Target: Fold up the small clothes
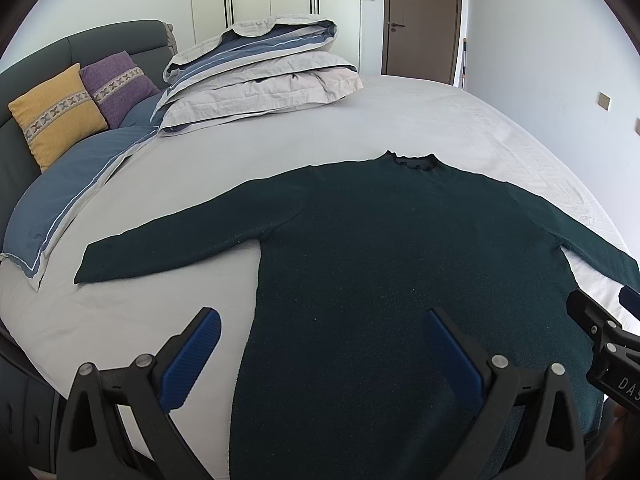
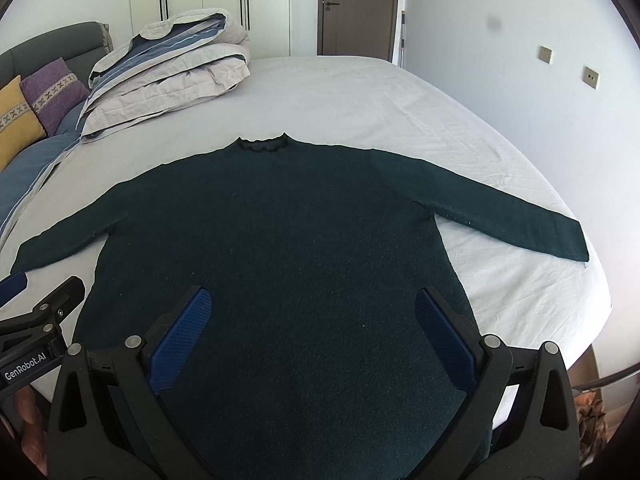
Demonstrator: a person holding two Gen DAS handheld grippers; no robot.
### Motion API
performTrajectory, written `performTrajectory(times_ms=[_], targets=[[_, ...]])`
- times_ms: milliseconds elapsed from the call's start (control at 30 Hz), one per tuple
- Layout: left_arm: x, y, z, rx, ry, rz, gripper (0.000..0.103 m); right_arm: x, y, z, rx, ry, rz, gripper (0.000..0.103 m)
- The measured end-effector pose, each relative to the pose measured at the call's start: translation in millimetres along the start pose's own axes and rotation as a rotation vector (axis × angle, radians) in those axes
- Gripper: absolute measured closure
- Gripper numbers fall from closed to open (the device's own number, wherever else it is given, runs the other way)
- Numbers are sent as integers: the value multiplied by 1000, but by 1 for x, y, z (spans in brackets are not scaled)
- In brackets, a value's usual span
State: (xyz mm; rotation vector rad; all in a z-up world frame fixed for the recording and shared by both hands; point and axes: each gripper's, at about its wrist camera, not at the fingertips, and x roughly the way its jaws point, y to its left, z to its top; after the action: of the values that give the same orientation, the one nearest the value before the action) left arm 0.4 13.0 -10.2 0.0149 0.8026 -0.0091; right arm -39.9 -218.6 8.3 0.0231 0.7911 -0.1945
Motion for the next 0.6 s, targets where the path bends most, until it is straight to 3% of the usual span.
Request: performTrajectory(times_ms=[600], targets=[[2, 1, -2, -1, 3, 1, 0, 2, 2, -4, -1, 5, -1, 0]])
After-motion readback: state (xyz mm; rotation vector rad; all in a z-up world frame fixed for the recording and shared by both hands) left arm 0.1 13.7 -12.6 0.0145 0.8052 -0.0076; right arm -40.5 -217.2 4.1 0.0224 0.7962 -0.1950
